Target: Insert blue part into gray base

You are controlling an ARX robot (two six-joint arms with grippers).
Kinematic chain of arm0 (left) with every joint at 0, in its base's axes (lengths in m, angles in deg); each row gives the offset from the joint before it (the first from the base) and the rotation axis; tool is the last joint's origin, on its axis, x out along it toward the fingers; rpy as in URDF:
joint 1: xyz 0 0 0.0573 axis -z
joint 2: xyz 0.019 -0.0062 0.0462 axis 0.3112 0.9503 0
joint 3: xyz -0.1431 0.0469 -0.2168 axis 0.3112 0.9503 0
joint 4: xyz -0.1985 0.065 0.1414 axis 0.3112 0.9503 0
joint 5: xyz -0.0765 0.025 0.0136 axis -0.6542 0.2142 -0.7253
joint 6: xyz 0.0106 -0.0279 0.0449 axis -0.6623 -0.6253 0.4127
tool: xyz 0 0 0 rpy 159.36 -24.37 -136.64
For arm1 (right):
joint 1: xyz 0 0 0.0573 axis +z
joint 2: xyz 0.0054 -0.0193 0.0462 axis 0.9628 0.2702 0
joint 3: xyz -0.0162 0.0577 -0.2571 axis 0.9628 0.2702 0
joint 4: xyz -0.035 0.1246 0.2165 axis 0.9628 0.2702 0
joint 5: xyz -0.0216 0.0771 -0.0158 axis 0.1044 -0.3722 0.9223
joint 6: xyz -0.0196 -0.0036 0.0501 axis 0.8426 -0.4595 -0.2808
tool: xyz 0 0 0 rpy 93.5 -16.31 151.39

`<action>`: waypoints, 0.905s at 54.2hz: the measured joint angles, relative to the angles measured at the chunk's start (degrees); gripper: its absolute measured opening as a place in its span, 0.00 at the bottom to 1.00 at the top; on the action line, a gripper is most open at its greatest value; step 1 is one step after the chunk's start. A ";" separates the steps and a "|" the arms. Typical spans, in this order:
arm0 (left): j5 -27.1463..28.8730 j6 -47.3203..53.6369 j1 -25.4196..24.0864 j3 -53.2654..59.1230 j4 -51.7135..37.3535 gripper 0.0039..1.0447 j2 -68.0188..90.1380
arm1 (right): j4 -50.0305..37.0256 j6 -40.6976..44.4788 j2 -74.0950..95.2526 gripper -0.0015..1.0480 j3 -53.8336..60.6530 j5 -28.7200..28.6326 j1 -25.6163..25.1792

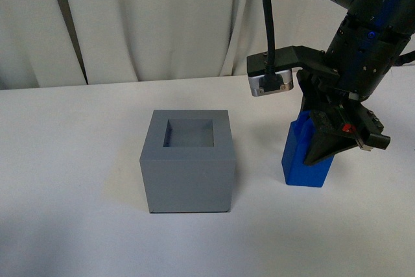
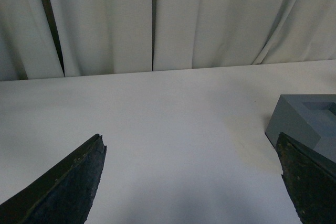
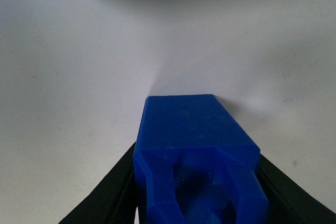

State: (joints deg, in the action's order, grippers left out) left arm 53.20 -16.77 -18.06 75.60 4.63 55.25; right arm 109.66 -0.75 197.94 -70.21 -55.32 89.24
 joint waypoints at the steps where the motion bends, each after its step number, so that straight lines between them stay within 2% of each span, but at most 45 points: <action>1: 0.00 0.00 0.00 0.00 0.00 0.94 0.00 | 0.13 -0.20 0.00 0.45 -0.07 -0.44 0.00; 24: 0.00 0.00 0.00 0.00 0.00 0.94 0.00 | 7.93 -1.40 -0.44 0.45 -10.93 -5.81 1.81; 33: 0.00 0.00 0.00 0.00 0.00 0.94 0.00 | 10.25 -2.73 -0.72 0.45 -16.31 -8.81 4.70; 49: 0.00 0.00 0.00 0.00 0.00 0.94 0.00 | 10.54 -4.72 -0.72 0.45 -19.93 -8.39 10.08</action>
State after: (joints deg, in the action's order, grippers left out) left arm 53.20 -16.77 -18.06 75.60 4.63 55.25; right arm 120.20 -5.47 197.22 -90.14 -63.72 99.32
